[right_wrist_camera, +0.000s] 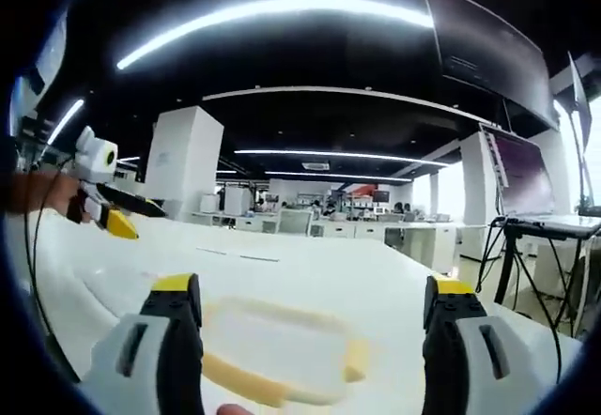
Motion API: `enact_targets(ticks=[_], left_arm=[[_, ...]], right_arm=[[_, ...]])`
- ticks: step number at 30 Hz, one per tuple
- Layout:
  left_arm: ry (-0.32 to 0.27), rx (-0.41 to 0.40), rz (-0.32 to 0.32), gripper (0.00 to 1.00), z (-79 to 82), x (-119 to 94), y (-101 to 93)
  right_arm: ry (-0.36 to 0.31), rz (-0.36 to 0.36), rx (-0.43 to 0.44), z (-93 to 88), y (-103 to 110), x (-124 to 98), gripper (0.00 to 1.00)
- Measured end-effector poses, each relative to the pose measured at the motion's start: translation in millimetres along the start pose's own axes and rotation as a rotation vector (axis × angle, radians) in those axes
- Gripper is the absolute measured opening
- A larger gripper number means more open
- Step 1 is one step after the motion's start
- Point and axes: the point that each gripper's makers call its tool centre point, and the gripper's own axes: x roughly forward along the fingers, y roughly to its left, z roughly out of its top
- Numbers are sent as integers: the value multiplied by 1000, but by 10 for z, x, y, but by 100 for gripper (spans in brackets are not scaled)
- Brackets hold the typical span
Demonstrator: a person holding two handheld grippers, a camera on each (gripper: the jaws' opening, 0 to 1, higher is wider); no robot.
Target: Snap each plastic latch of the storage box into its locked position after aligning the lid with the box until every specified latch is closed and the lid sits flush.
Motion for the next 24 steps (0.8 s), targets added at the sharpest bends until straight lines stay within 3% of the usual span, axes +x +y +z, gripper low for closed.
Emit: enact_targets(ticks=[10,16,21,24], left_arm=[[179,103,-158,87,-69,388,-116],[222,200,-237,78,27,651,-152],[337,271,-310,78,-120,792,-192],[372,290,-340,79,-189,871,-218]], right_arm=[[11,-2,4,-17,0,17,99],[8,-7,4,5,-25,15,99],[0,-1,8,12,-18,29,99],[8,3,11,-23,-3,40,99]])
